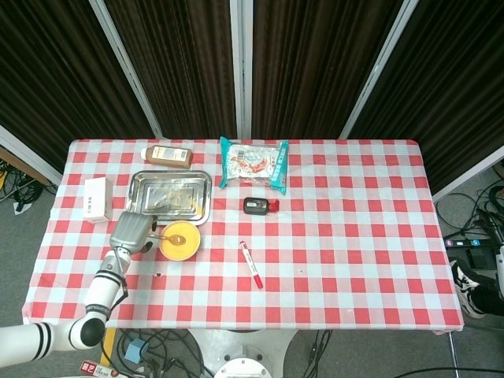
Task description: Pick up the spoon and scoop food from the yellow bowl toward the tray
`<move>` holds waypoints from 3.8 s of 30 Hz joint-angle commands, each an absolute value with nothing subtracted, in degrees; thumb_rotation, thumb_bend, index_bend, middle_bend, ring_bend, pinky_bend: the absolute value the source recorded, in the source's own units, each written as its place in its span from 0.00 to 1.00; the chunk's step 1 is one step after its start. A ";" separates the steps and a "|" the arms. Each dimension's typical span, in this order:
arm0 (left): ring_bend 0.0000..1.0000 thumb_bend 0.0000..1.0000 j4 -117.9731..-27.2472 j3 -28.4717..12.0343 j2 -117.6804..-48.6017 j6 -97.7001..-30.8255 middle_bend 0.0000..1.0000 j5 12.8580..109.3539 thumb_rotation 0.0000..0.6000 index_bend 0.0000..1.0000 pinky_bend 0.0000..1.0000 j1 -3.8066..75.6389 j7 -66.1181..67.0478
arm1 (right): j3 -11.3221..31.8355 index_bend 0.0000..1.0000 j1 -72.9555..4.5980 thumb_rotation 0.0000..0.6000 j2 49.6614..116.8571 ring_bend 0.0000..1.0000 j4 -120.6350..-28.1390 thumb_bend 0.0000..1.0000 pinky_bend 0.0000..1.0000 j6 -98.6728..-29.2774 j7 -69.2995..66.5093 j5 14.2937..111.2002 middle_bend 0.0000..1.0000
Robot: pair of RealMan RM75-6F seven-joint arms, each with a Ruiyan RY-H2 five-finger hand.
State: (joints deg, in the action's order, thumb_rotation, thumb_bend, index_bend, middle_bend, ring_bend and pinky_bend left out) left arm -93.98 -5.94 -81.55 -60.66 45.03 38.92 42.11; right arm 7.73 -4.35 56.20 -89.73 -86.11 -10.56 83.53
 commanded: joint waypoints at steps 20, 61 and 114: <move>0.89 0.35 -92.14 -5.42 -82.29 -57.71 0.91 39.44 1.00 0.56 0.93 42.42 41.74 | 7.46 0.10 -4.23 1.00 57.31 0.02 -87.60 0.13 0.14 -85.36 -12.50 82.73 0.28; 0.90 0.40 -91.37 -0.09 -82.43 -65.40 0.92 47.31 1.00 0.63 0.94 43.99 48.55 | 7.42 0.10 -3.82 1.00 57.88 0.02 -86.95 0.12 0.14 -86.01 -13.39 82.90 0.28; 0.93 0.41 -76.88 2.68 -99.24 -75.81 0.95 61.77 1.00 0.72 0.95 42.90 85.81 | 7.30 0.10 -2.98 1.00 58.38 0.02 -86.79 0.12 0.14 -86.38 -13.89 82.60 0.29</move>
